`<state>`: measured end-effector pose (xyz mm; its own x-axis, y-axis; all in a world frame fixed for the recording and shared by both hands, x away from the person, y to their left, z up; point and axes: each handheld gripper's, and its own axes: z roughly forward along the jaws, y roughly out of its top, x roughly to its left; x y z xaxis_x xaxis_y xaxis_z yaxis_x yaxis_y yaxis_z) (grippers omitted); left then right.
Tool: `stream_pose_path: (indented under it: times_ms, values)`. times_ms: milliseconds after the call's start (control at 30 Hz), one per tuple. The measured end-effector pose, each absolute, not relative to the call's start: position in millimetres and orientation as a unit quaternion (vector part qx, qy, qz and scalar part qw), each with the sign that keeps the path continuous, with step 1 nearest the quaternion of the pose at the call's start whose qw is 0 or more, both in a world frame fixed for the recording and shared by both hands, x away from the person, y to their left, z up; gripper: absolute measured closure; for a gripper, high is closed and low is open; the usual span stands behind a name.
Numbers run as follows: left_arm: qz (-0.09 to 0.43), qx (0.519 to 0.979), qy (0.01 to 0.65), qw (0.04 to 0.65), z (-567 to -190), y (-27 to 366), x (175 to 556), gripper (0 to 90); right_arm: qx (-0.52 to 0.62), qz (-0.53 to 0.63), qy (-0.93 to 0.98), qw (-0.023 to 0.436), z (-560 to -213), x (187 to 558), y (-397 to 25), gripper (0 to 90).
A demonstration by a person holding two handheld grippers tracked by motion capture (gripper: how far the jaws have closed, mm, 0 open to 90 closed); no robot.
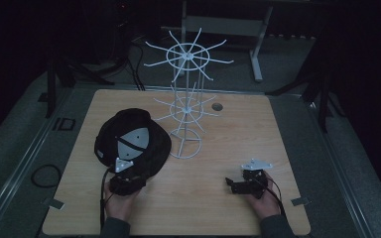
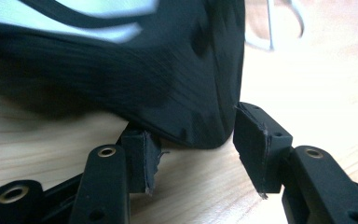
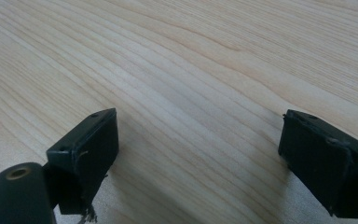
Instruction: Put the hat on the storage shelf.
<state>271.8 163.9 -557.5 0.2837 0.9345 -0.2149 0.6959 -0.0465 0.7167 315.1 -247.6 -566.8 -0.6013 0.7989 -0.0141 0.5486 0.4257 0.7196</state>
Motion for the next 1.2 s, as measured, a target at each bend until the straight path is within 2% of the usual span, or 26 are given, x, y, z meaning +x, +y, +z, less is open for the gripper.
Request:
stream_pose_path:
  times_ms: [133, 300, 400, 467, 533, 600, 667, 733, 833, 867, 1033, 1200]
  values:
    - [0.149, 0.703, 0.58, 0.383, -560, 160, 277, 49.3, 0.409, 0.347, 0.825, 0.18, -567, 315, -248, 11.9]
    - [0.129, 0.695, 0.58, 0.404, -556, 170, 275, 64.7, 0.409, 0.347, 0.825, 0.18, -567, 315, -248, 11.9]
    - [0.144, 0.694, 0.576, 0.407, -549, 173, 272, 68.2, 0.409, 0.347, 0.825, 0.18, -567, 315, -248, 11.9]
    - [0.149, 0.684, 0.581, 0.415, -549, 173, 273, 63.5, 0.409, 0.347, 0.825, 0.18, -567, 315, -248, 11.8]
    - [0.136, 0.679, 0.587, 0.42, -553, 168, 278, 52.5, 0.408, 0.347, 0.825, 0.181, -567, 315, -248, 11.9]
    - [0.145, 0.685, 0.586, 0.408, -559, 158, 285, 48.0, 0.408, 0.347, 0.825, 0.18, -567, 315, -248, 11.8]
    - [0.132, 0.682, 0.592, 0.409, -562, 151, 291, 44.1, 0.408, 0.347, 0.825, 0.18, -567, 315, -248, 11.9]
    - [0.137, 0.684, 0.594, 0.401, -563, 147, 296, 45.7, 0.409, 0.347, 0.825, 0.181, -567, 315, -248, 11.9]
    - [0.137, 0.68, 0.595, 0.405, -561, 149, 296, 63.6, 0.408, 0.347, 0.825, 0.18, -567, 315, -248, 11.9]
    - [0.132, 0.676, 0.597, 0.41, -561, 151, 295, 65.4, 0.408, 0.347, 0.825, 0.18, -567, 315, -248, 11.9]
    - [0.128, 0.67, 0.595, 0.426, -551, 164, 289, 71.3, 0.409, 0.347, 0.825, 0.18, -567, 315, -248, 11.9]
    - [0.126, 0.672, 0.592, 0.426, -540, 181, 285, 72.0, 0.409, 0.347, 0.825, 0.18, -567, 315, -248, 11.9]
